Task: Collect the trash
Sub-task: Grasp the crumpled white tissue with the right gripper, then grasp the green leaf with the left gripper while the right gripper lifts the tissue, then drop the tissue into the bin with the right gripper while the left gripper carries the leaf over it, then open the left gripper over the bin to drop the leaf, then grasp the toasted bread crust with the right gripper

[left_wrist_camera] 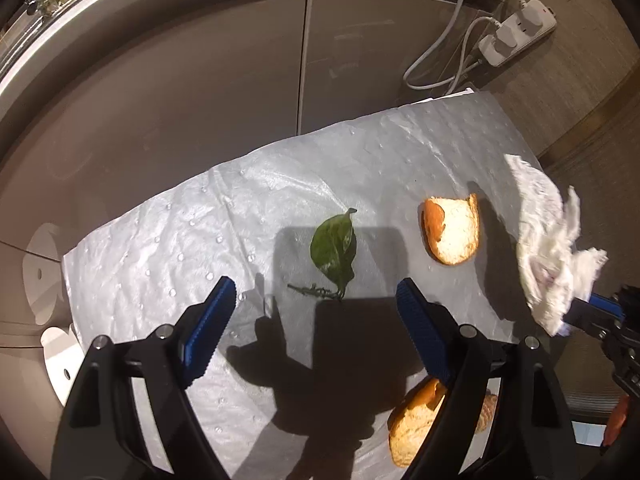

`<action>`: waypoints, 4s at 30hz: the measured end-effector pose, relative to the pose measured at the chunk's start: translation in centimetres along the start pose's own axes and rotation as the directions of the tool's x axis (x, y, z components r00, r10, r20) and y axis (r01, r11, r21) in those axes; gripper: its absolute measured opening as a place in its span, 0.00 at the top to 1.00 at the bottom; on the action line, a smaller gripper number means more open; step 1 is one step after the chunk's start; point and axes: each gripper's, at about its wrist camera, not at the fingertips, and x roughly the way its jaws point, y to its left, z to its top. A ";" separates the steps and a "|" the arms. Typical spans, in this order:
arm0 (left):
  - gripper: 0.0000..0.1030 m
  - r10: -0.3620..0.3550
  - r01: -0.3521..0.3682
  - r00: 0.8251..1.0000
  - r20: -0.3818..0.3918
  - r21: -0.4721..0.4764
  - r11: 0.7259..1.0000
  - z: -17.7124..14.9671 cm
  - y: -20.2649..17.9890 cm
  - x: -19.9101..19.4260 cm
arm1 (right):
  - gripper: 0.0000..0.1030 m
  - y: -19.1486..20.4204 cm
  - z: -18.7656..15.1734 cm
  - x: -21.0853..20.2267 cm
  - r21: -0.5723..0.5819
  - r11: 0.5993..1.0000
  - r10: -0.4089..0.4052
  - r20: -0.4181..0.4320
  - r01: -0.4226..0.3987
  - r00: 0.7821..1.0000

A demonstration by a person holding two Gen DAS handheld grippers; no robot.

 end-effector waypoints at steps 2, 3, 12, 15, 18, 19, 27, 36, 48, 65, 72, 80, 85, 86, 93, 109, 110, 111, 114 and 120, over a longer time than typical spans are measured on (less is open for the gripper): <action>0.24 0.014 -0.014 1.000 -0.011 0.002 1.000 0.7 0.0 0.9 | 0.89 -0.4 -0.2 -0.8 0.011 1.000 0.001 0.010 -0.001 1.000; 0.24 0.018 -0.018 1.000 -0.016 0.003 1.000 0.9 0.0 1.4 | 0.89 -0.6 -0.3 -1.1 0.018 1.000 0.004 0.013 -0.004 1.000; 0.87 -0.040 0.040 0.996 -0.085 0.000 0.999 1.4 0.2 3.5 | 0.89 -1.6 -1.0 -1.4 0.058 0.998 0.007 0.011 -0.008 1.000; 0.94 -0.058 0.057 0.996 -0.066 -0.014 0.998 1.0 0.8 2.9 | 0.89 -1.8 -1.1 -1.8 0.054 0.998 0.011 0.011 -0.012 1.000; 0.94 -0.072 0.072 0.996 -0.049 -0.019 0.997 0.4 1.5 1.6 | 0.89 -1.2 -1.2 -2.0 0.048 0.999 0.017 0.014 -0.018 1.000; 0.94 -0.080 0.079 0.996 -0.040 -0.025 0.997 0.2 1.8 1.0 | 0.89 -0.8 -1.2 -2.1 0.041 0.999 0.022 0.015 -0.022 1.000; 0.94 -0.097 0.104 0.993 0.067 -0.108 0.989 -6.1 7.5 -7.3 | 0.89 6.9 -1.4 -2.2 -0.111 0.988 0.106 -0.006 -0.106 0.994; 0.94 0.006 0.026 0.993 0.117 -0.269 0.963 -16.8 17.0 -14.4 | 0.89 22.1 -4.7 1.9 -0.340 0.897 0.241 -0.156 -0.282 0.958; 0.94 0.064 -0.020 0.994 0.094 -0.406 0.914 -26.9 25.5 -16.9 | 0.89 35.3 -10.2 6.4 -0.474 0.806 0.234 -0.292 -0.353 0.927; 0.94 0.038 -0.019 0.998 0.045 -0.370 0.929 -29.6 27.9 -16.1 | 0.87 40.2 -13.9 17.0 -0.499 0.822 0.083 -0.370 -0.274 0.925; 0.94 0.037 -0.028 0.999 0.020 -0.352 0.936 -29.9 28.5 -15.6 | 0.82 41.7 -15.6 20.3 -0.531 0.809 0.035 -0.384 -0.251 0.923; 0.94 0.030 -0.024 0.999 0.012 -0.346 0.938 -30.0 28.6 -15.1 | 0.61 40.6 -15.4 19.8 -0.517 0.820 0.037 -0.380 -0.245 0.924; 0.94 0.021 -0.019 1.000 0.003 -0.325 0.945 -29.7 28.1 -13.9 | 0.53 39.3 -13.9 16.3 -0.508 0.833 0.060 -0.310 -0.218 0.949; 0.94 0.015 -0.015 1.000 -0.001 -0.316 0.949 -29.6 28.0 -13.5 | 0.50 38.8 -13.5 15.3 -0.502 0.839 0.065 -0.289 -0.209 0.955; 0.94 -0.014 -0.005 0.996 -0.086 -0.215 0.977 -29.2 26.3 -7.8 | 0.39 33.2 -10.6 5.8 -0.401 0.912 0.054 -0.106 -0.093 0.993; 0.35 0.019 -0.033 0.990 -0.140 -0.097 0.995 -28.4 24.3 -2.4 | 0.34 21.8 -8.7 -3.0 -0.110 0.987 -0.110 0.054 0.115 0.992; 0.35 0.022 -0.034 0.991 -0.135 -0.093 0.995 -28.3 24.2 -2.7 | 0.34 21.6 -8.8 -2.8 -0.103 0.988 -0.109 0.055 0.114 0.993; 0.35 0.026 -0.038 0.991 -0.131 -0.090 0.995 -28.1 24.2 -2.9 | 0.34 21.4 -8.8 -2.8 -0.097 0.989 -0.107 0.055 0.112 0.993; 0.34 0.040 -0.052 0.990 -0.133 -0.087 0.995 -27.8 24.1 -3.3 | 0.33 20.5 -8.7 -2.7 -0.085 0.991 -0.103 0.056 0.108 0.993; 0.34 0.060 -0.066 0.995 -0.083 -0.077 0.995 -26.7 22.9 -6.6 | 0.33 17.2 -7.3 -2.5 -0.051 0.989 -0.137 0.068 0.141 0.988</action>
